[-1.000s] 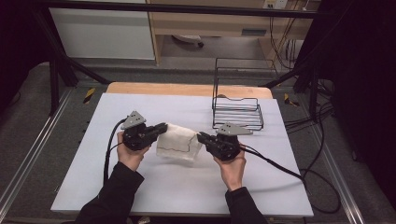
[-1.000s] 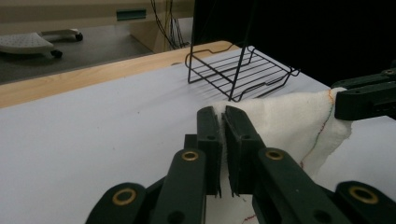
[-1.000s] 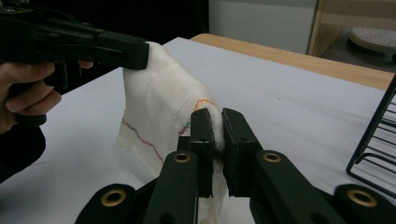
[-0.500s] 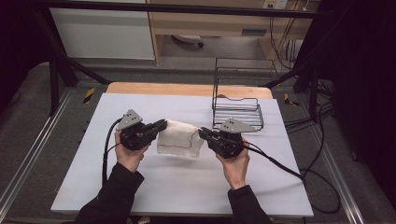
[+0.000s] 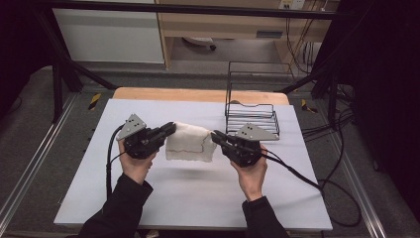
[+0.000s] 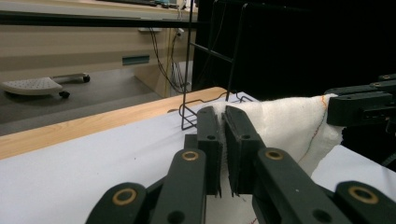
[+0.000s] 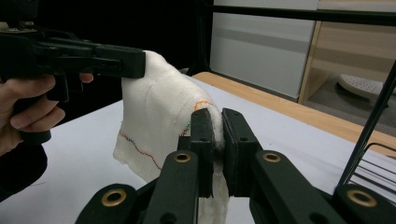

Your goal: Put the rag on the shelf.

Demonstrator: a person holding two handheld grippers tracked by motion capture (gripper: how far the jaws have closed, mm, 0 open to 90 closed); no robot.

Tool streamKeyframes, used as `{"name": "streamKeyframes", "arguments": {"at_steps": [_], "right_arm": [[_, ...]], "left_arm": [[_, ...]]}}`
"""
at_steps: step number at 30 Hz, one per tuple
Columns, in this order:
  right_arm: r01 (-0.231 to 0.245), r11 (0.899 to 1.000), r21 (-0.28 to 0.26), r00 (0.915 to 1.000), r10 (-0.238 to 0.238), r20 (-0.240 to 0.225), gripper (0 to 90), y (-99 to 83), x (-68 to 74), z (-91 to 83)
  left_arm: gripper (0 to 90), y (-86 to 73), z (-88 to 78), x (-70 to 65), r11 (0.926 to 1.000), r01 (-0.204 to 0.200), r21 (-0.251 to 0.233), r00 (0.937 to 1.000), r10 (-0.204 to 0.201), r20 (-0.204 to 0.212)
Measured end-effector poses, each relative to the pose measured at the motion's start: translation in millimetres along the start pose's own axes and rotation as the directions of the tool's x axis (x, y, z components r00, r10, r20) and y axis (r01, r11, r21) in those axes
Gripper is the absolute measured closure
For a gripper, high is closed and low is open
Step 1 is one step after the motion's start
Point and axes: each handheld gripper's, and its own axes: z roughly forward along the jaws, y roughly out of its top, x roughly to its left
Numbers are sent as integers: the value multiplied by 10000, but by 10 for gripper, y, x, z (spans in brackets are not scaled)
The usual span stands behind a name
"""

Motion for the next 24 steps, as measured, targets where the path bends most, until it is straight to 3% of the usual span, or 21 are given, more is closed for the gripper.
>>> {"name": "streamKeyframes", "arguments": {"at_steps": [12, 24], "right_arm": [[159, 9986, -504, 9997, -149, 185, 842, 146, -17, -86], [370, 9962, -794, 9984, -334, 466, 842, 318, -79, -195]], "left_arm": [[848, 127, 0, -61, 9988, -24, -489, 10000, 25, 6], [849, 275, 106, -109, 9958, 113, -910, 9999, -104, 98]]}}
